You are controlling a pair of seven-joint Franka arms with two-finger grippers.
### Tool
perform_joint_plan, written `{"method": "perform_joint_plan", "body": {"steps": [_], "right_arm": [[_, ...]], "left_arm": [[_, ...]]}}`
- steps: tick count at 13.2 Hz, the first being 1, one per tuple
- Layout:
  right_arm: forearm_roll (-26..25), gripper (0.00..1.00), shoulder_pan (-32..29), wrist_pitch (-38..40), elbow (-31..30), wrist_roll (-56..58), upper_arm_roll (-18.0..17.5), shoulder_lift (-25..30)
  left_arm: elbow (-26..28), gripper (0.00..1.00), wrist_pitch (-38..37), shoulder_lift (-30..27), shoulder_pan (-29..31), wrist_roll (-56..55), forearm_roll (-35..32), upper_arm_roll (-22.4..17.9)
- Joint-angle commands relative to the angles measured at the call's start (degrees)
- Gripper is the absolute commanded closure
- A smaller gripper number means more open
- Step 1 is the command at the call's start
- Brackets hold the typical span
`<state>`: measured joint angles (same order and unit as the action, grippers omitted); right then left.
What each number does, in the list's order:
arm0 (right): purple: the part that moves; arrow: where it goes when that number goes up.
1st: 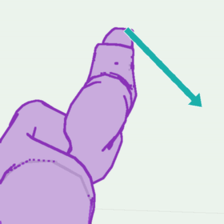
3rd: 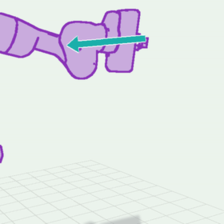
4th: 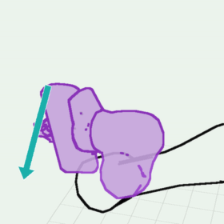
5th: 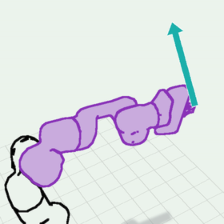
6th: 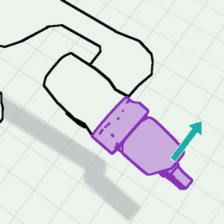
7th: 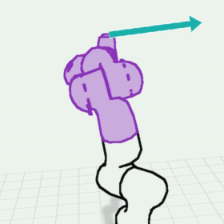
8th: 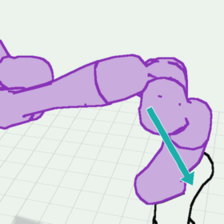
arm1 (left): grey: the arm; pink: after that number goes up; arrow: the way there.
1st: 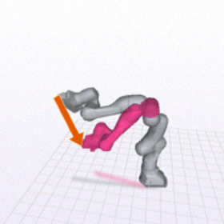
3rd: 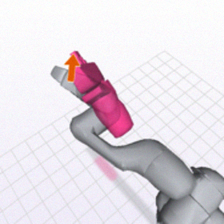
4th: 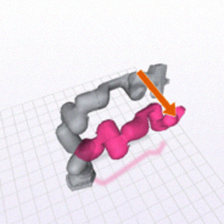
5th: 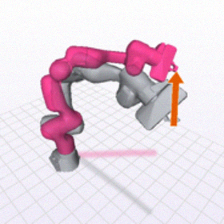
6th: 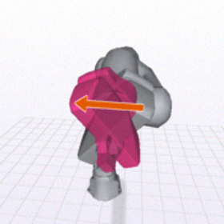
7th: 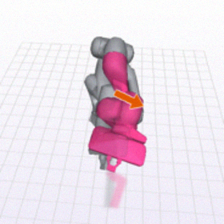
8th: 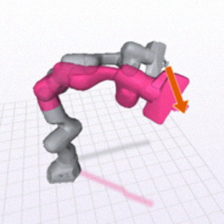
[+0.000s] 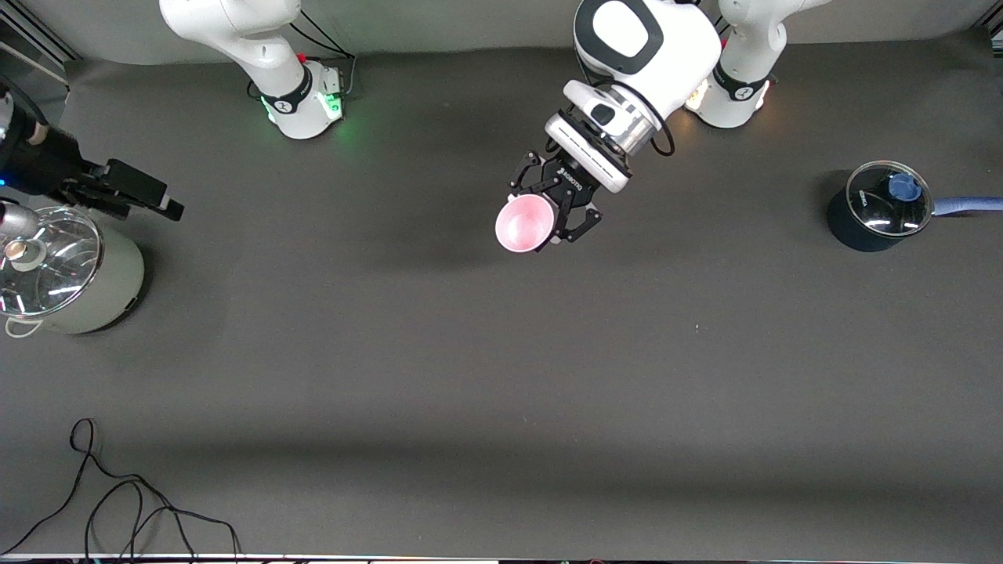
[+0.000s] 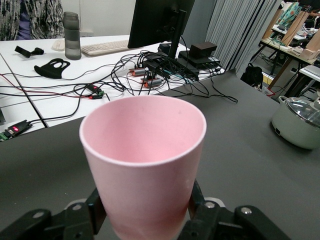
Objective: Transfer pink cup from left to right arm
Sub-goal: 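Reach the right gripper toward the cup held by the left gripper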
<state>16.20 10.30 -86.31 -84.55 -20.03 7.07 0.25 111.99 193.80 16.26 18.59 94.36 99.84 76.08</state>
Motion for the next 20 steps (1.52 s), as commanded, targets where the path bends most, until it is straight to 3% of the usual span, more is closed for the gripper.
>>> {"method": "perform_joint_plan", "body": {"steps": [1, 4, 8, 15, 20], "right_arm": [[2.52, 0.00, 3.39, 1.05, 7.35, -15.67, -1.18, -4.09], [2.25, 0.00, 10.07, 1.05, 19.21, -37.21, -1.18, -13.84], [1.73, 0.00, 16.66, -0.18, 25.31, -57.72, -1.00, -19.93], [-2.92, 0.00, 31.17, -1.93, 26.71, -60.21, -1.09, -21.87], [-3.28, 0.00, 32.76, -4.38, 27.33, -60.56, -1.70, -25.55]], "left_arm": [[-0.63, 0.68, 0.96, -1.15, -1.10, -0.40, 0.89, -0.76], [-0.72, 0.68, 0.96, -1.06, -1.45, -0.31, -0.34, -0.85], [-0.89, 0.68, 0.96, -0.62, -1.54, -0.22, -2.54, -1.11], [-0.98, 0.69, 1.05, -0.44, -1.54, -0.22, -2.81, -1.20], [-0.98, 0.68, 1.14, -0.53, -1.80, -0.31, -2.72, -1.20]]}}
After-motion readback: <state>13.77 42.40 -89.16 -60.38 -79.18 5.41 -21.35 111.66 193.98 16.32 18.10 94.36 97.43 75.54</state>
